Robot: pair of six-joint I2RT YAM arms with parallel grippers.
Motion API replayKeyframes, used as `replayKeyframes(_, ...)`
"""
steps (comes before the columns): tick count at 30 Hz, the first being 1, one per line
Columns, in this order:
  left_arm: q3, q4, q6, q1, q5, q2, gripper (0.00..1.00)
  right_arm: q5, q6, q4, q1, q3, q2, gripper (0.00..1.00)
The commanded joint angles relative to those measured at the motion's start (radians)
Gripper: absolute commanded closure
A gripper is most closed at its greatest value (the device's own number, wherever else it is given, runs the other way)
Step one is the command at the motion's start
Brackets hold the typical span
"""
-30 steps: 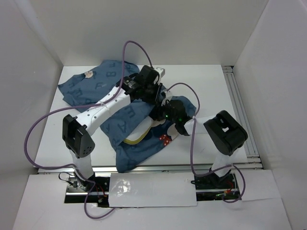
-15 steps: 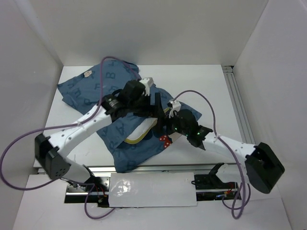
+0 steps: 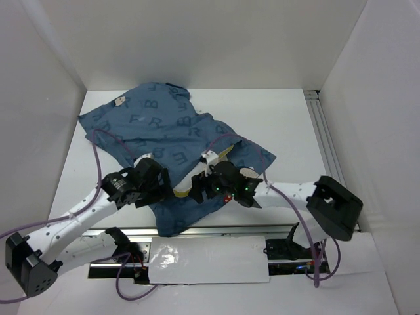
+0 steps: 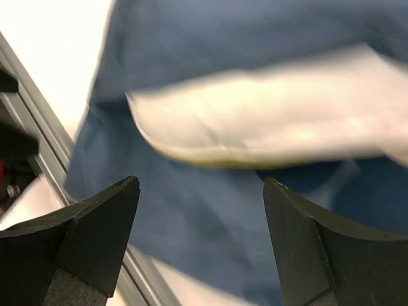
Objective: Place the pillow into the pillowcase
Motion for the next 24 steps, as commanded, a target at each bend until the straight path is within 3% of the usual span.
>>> replayKeyframes(1, 0.018, -0.069, -0.079, -0.005, -0.077, -0.088, 0.01, 0.062, 0.009, 0.215, 0.028, 0.116, 0.091, 0.15)
replayKeyframes(3, 0.002, -0.104, -0.111, -0.014, -0.091, -0.128, 0.0, 0.096, 0.038, 0.189, 0.028, 0.173, 0.174, 0.18)
replayKeyframes(6, -0.1, -0.115, -0.171, -0.014, -0.078, -0.152, 0.0, 0.134, 0.085, 0.138, 0.028, 0.27, 0.253, 0.35)
replayKeyframes(8, -0.204, -0.039, -0.196, -0.014, -0.017, -0.141, 0.0, 0.146, 0.116, 0.129, 0.019, 0.27, 0.266, 0.43)
replayKeyframes(9, -0.24, 0.003, -0.196, -0.014, 0.007, -0.115, 0.0, 0.146, 0.128, 0.14, 0.019, 0.27, 0.278, 0.58)
replayKeyframes(11, -0.289, 0.105, -0.205, -0.014, 0.034, -0.078, 0.0, 0.126, 0.148, 0.16, 0.01, 0.27, 0.278, 0.69)
replayKeyframes(12, -0.324, 0.138, -0.205, -0.014, 0.035, -0.038, 0.0, 0.126, 0.148, 0.172, 0.01, 0.259, 0.278, 0.82)
replayKeyframes(16, -0.329, 0.219, -0.205, -0.014, 0.019, 0.051, 0.05, 0.113, 0.159, 0.196, 0.01, 0.259, 0.269, 1.0)
replayKeyframes(18, -0.308, 0.219, -0.205, -0.014, -0.024, 0.109, 0.19, 0.113, 0.15, 0.196, 0.019, 0.259, 0.258, 1.0)
replayKeyframes(20, -0.279, 0.229, -0.214, -0.014, -0.038, 0.173, 0.43, 0.113, 0.15, 0.206, 0.028, 0.259, 0.237, 1.0)
replayKeyframes(21, -0.25, 0.238, -0.2, -0.014, -0.038, 0.196, 0.82, 0.113, 0.139, 0.206, 0.028, 0.259, 0.237, 1.0)
replayKeyframes(22, -0.236, 0.238, -0.2, -0.025, -0.038, 0.221, 1.0, 0.113, 0.139, 0.206, 0.037, 0.259, 0.237, 1.0)
replayKeyframes(24, -0.214, 0.282, -0.181, -0.045, -0.025, 0.278, 1.0, 0.113, 0.139, 0.216, 0.048, 0.27, 0.237, 1.0)
